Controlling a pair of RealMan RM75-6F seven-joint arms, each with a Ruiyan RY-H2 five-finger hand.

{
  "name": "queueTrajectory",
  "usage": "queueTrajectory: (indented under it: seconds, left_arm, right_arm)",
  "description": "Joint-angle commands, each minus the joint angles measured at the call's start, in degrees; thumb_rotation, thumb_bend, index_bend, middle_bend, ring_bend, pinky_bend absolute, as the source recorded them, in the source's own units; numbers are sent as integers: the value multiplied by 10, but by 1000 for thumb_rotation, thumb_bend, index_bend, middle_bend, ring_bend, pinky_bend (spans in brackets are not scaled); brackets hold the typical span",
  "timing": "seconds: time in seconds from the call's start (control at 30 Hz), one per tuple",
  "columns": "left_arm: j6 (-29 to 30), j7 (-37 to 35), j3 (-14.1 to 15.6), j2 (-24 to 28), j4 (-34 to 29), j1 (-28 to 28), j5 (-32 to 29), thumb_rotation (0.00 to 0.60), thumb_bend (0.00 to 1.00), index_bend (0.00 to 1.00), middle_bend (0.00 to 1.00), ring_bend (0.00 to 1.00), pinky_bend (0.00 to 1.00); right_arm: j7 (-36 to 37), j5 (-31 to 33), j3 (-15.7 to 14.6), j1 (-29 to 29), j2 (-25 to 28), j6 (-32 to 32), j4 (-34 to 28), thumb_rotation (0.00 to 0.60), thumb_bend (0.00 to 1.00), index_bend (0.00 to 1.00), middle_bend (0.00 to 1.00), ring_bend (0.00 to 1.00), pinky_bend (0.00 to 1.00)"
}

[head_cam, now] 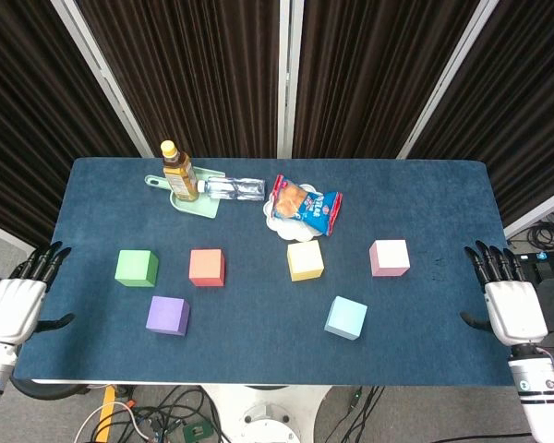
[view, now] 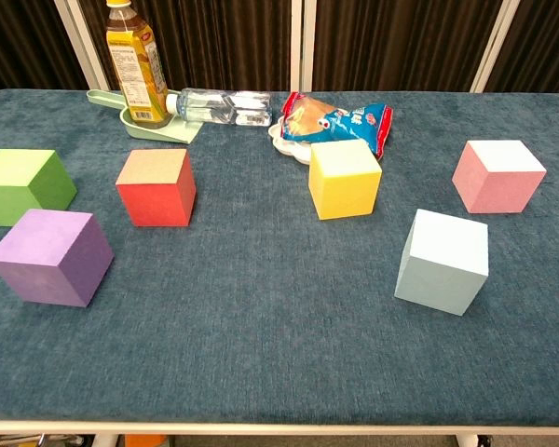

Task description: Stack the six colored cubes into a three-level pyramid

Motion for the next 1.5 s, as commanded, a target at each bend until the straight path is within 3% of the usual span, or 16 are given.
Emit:
queueTrajectory:
  seconds: [0.03, 0.27, 0.43, 0.6, 0.77, 1.07, 1.3, 1.5]
  left_arm:
    - [0, 4, -1, -3, 0, -1, -1, 600, 0, 0, 21, 15, 216]
    - [-6, 51, 0, 8, -34, -7, 0, 600, 0, 0, 41, 15, 216]
    - [-13, 39, -5, 21, -58, -18, 13, 600, 0, 0, 72, 15, 216]
    - [-50, 76, -9, 17, -76, -45, 12, 600, 0, 0, 82, 15, 217]
    - [-78, 139, -30, -23, -94, -75, -31, 600, 0, 0, 102, 15, 218]
    - [-142, 185, -65, -88, -108, -143, -94, 600, 0, 0, 102, 15, 211]
    - [-164, 227, -66, -131, -108, -176, -141, 600, 0, 0, 102, 15, 180]
    - [-167, 234, -65, -177, -64, -195, -156, 600, 0, 0, 102, 15, 178]
  right_arm:
    - [-3, 1, 2, 4, -6, -4, 7, 600, 0, 0, 0, 0, 0]
    - [43, -5, 8, 3, 26, -8, -6, 600, 0, 0, 0, 0, 0]
    - [60, -10, 13, 0, 46, 1, -23, 600, 0, 0, 0, 0, 0]
    - [87, -4, 21, 1, 61, -2, -37, 600, 0, 0, 0, 0, 0]
    - [81, 11, 31, 7, 69, -10, -40, 600, 0, 0, 0, 0, 0]
    - [91, 34, 46, 18, 79, -25, -42, 600, 0, 0, 0, 0, 0]
    - [105, 45, 56, 32, 88, -48, -30, 600, 0, 0, 0, 0, 0]
    - [114, 50, 61, 40, 93, -60, -26, 600, 0, 0, 0, 0, 0]
